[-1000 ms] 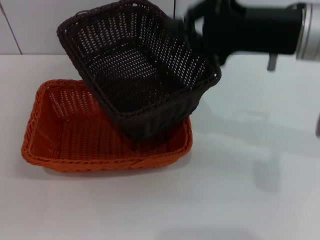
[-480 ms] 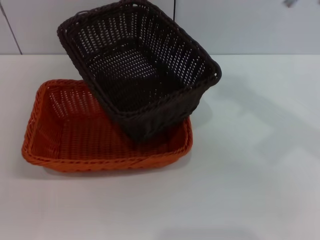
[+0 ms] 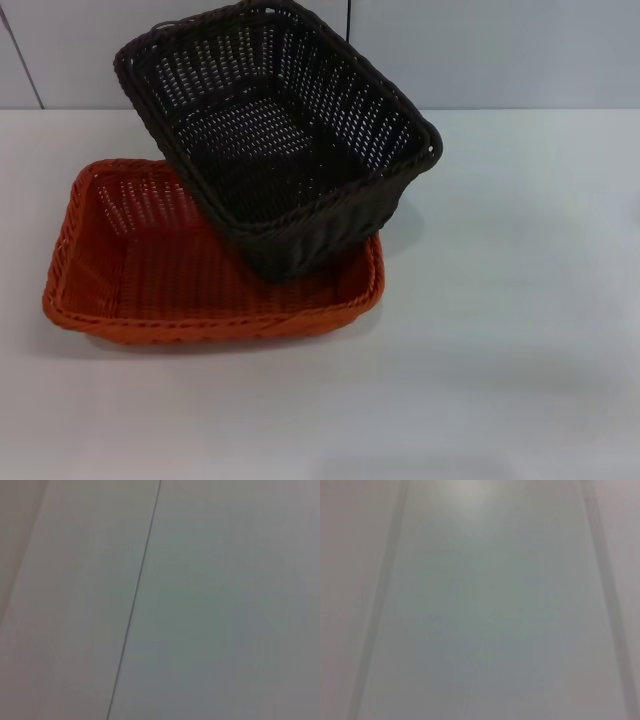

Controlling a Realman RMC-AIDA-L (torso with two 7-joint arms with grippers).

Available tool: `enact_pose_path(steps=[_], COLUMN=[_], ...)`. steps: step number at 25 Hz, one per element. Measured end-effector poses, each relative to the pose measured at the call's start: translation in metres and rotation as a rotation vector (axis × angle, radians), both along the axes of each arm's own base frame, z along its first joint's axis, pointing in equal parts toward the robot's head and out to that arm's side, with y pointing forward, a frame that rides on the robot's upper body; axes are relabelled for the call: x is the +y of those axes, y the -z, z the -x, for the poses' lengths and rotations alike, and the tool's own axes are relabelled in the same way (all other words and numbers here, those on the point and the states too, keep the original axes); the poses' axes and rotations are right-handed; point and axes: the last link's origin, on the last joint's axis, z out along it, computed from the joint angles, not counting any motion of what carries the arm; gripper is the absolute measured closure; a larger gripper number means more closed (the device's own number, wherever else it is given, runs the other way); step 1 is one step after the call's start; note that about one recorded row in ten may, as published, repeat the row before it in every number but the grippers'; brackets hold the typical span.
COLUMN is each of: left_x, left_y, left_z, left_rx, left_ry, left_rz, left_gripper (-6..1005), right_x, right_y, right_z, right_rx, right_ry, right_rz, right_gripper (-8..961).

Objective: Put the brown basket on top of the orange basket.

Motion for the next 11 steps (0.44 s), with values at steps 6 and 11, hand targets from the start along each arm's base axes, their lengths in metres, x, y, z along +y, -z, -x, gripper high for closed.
enact_pose_path(steps=[6,11], left_x=[0.014,0.029], left_y=[0.008,0.013], left_z=[-0.006,-0.011], left_rx=[0.020,0.084], left_ry=[0.011,-0.005], left_rz=[0.051,0.096], left_gripper=[213,213], right_x=[-0.037,-0.049], right_y=[0.025,0.027], right_z=[-0.039,-0.051], right_rx=[-0.032,0.087], right_ry=[0.090,0.082], right_rz=[-0.049,-0.006], right_gripper=[826,826])
